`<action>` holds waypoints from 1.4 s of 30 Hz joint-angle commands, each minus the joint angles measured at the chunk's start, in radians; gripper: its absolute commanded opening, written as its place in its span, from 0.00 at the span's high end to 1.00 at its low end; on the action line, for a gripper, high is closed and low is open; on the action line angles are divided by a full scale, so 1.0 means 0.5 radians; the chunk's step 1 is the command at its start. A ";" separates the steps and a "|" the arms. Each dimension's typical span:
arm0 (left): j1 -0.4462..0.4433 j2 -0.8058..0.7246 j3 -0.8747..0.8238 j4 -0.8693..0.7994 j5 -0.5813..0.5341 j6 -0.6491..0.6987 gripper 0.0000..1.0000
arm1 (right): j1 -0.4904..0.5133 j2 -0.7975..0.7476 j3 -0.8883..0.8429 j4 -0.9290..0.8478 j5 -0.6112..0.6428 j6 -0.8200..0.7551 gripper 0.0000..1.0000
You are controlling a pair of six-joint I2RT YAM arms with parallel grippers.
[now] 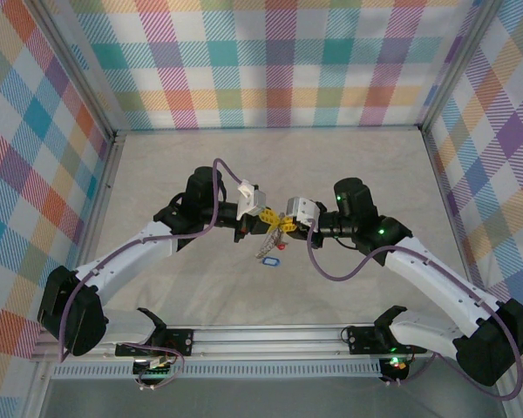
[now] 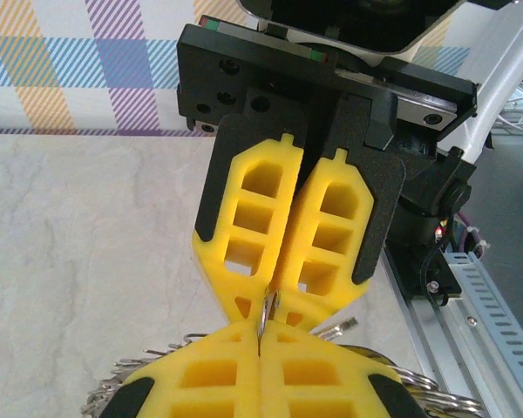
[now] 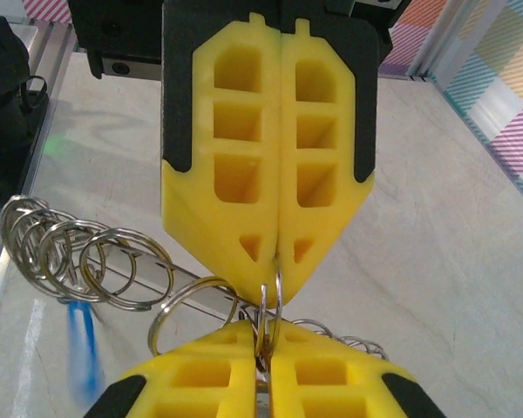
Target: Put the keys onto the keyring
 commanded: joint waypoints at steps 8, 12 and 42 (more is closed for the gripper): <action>-0.028 0.031 0.036 -0.016 0.122 0.063 1.00 | 0.015 -0.018 0.055 -0.041 -0.098 -0.048 1.00; -0.025 -0.011 0.071 -0.350 0.008 0.295 0.91 | 0.017 0.029 0.138 -0.264 -0.075 -0.176 1.00; -0.050 0.076 0.007 -0.322 -0.145 0.382 0.68 | 0.128 0.366 0.429 -0.851 0.142 -0.286 1.00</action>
